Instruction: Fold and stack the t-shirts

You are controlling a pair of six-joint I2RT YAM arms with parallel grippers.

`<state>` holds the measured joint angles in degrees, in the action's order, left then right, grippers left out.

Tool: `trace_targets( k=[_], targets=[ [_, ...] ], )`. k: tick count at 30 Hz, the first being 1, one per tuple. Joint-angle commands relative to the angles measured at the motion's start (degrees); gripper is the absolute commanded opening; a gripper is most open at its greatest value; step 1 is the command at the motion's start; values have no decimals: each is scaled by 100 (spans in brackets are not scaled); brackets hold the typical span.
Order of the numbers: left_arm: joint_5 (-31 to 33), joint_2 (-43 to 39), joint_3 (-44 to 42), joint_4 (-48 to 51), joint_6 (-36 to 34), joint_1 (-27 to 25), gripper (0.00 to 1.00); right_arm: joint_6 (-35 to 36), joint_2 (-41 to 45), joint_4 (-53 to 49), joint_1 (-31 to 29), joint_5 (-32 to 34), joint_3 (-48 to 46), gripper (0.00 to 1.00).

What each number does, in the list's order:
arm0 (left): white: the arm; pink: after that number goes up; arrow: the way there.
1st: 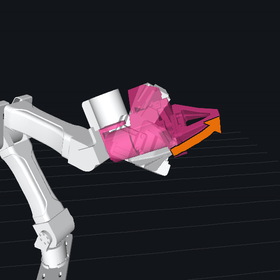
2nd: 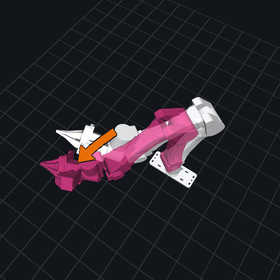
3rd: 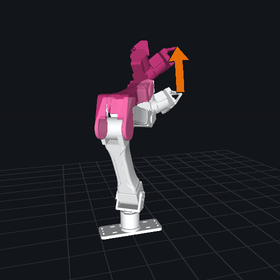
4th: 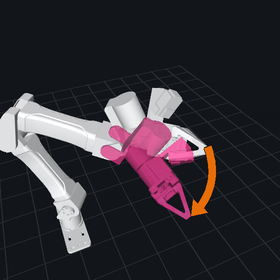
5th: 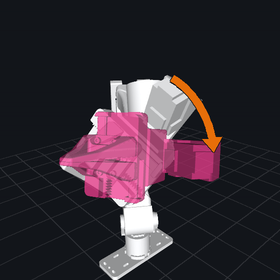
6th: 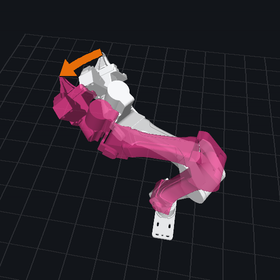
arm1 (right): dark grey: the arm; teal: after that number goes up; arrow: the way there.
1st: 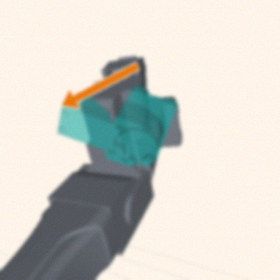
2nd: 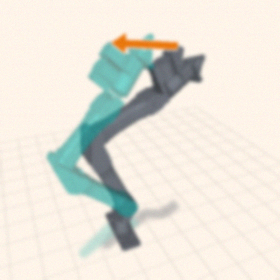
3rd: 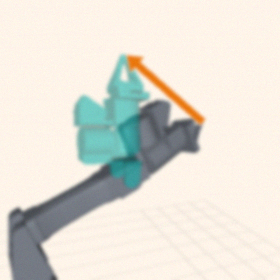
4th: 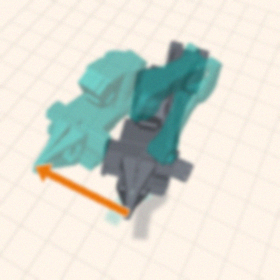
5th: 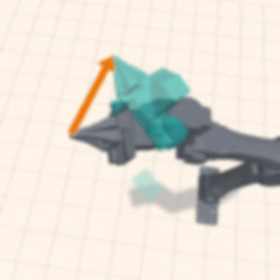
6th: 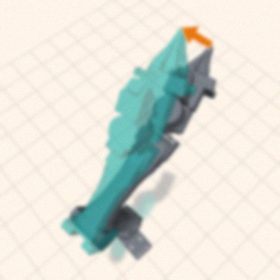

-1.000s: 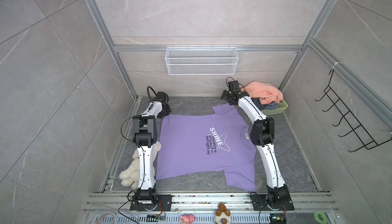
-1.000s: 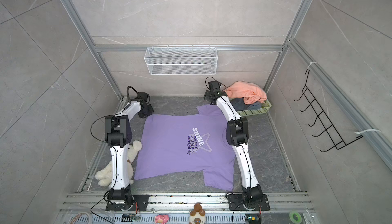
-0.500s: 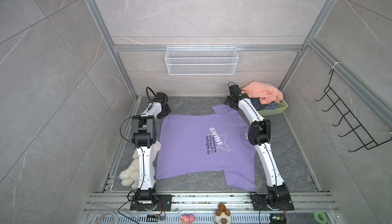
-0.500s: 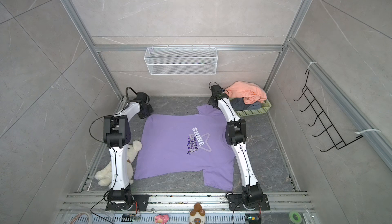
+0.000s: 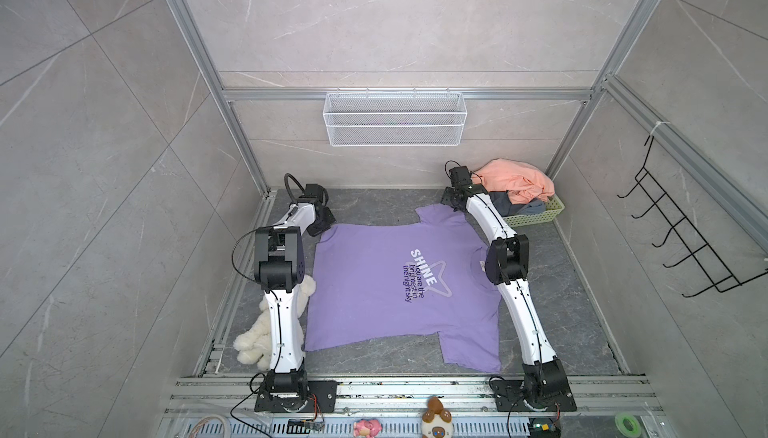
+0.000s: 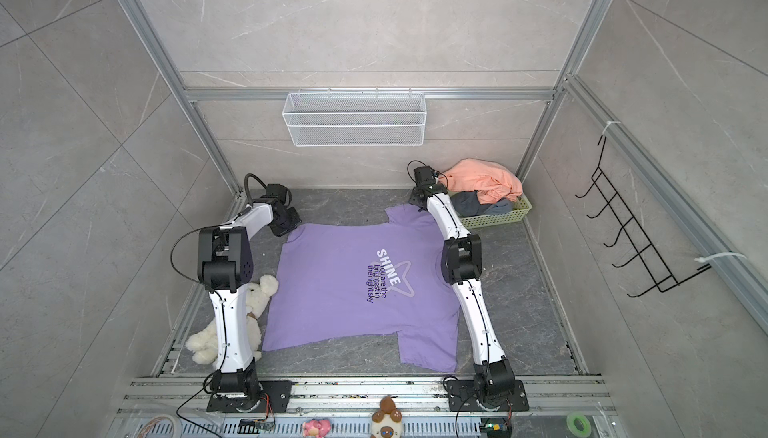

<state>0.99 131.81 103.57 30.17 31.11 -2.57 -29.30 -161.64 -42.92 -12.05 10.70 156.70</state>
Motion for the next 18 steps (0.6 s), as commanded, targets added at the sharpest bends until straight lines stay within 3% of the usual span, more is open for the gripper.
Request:
trace_targets(
  k=[1,8,15,18],
  targets=[
    [-139,-39,-115,468,133,20,5,-65,-160,-542,43,-25,189,67],
    [-253,-29,-143,408,241,11,4,197,475,-492,82,226,-681,66],
    [-267,-107,-278,297,285,11,4,395,404,-963,119,-576,-534,60],
    [-323,-104,-286,274,297,15,4,544,349,-721,123,-755,-543,51]
  ],
)
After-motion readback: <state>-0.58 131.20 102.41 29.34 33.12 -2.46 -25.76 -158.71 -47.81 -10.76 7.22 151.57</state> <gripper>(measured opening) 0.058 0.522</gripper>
